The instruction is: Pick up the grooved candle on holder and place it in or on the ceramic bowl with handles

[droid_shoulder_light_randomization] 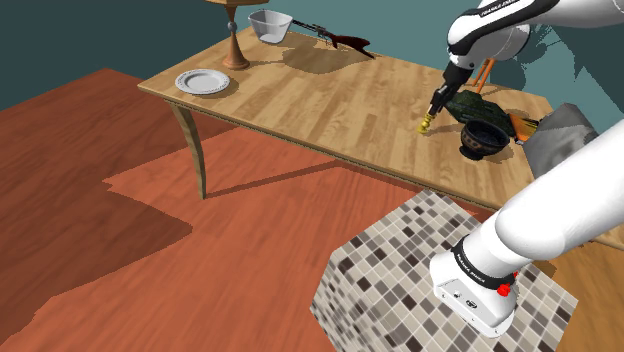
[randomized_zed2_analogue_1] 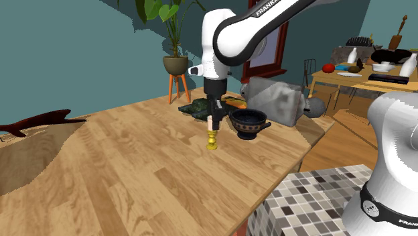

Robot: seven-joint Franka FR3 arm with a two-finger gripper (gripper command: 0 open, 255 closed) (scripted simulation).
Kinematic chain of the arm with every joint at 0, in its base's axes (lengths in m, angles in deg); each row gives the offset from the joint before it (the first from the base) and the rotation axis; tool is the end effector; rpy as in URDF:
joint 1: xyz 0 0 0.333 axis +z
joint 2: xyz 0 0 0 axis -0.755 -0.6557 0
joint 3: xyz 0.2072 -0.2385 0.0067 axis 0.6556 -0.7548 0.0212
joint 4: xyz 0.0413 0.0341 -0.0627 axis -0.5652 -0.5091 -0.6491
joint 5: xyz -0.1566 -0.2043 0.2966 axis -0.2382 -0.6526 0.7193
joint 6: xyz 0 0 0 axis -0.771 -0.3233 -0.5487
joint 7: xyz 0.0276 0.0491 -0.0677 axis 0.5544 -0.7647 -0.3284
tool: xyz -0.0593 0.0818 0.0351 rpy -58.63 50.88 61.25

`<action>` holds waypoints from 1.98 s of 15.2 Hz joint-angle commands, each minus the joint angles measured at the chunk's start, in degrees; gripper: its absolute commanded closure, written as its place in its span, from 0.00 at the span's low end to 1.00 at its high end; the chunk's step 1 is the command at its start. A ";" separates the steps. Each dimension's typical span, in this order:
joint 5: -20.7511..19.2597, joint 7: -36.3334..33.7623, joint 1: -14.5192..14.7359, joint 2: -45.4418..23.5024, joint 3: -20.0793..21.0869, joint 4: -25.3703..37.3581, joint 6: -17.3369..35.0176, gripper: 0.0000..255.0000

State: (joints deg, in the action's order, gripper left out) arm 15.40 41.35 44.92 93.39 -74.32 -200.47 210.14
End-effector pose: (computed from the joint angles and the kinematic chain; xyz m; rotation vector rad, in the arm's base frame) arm 0.3975 -0.3126 0.3808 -3.1267 -0.1008 -0.0323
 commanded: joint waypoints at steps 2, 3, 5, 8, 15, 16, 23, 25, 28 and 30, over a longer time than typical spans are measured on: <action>-0.77 -0.59 -0.04 1.20 0.19 1.14 -2.17 1.00; -1.03 -0.80 -0.06 1.63 0.27 1.56 -2.96 1.00; -1.50 -1.20 -0.08 2.46 0.44 2.42 -4.54 1.00; -2.10 -1.71 -0.10 3.58 0.72 3.82 -6.90 1.00; -3.06 -2.60 -0.11 5.65 1.37 7.48 -12.38 1.00; -3.15 -2.69 -0.10 5.89 1.46 8.05 -13.16 1.00; -3.57 -3.18 -0.01 7.12 2.04 12.38 -18.58 1.00; -3.62 -3.26 0.03 7.35 2.18 13.72 -20.12 1.00; -3.65 -3.35 0.09 7.57 2.38 15.83 -22.43 1.00; -4.36 -2.65 -0.45 8.83 2.01 15.74 -23.41 1.00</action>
State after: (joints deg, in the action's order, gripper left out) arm 11.46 38.25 44.81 101.51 -72.06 -184.77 187.38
